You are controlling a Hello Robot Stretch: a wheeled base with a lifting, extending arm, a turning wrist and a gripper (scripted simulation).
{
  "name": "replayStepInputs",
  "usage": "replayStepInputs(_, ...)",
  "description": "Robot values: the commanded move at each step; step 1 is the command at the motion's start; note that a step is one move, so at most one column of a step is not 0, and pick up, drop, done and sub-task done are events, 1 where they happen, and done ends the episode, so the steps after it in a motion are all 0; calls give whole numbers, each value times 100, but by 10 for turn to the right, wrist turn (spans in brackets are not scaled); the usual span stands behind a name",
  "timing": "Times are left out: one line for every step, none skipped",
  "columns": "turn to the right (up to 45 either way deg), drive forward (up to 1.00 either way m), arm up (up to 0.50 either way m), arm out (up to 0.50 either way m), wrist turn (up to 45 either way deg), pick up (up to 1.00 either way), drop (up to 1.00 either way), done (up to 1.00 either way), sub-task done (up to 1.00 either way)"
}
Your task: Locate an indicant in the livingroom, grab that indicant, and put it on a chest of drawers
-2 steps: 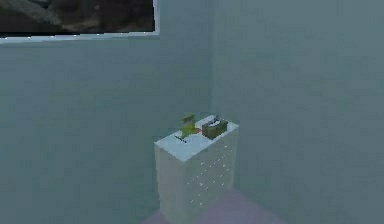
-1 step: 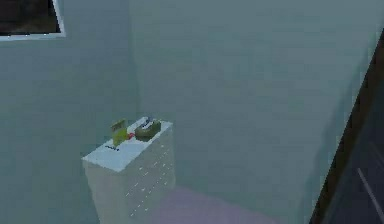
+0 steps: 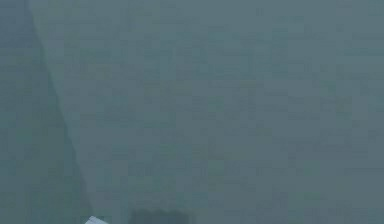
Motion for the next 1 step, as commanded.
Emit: replayStepInputs(450,0,0,0,0,0,0,0,0)
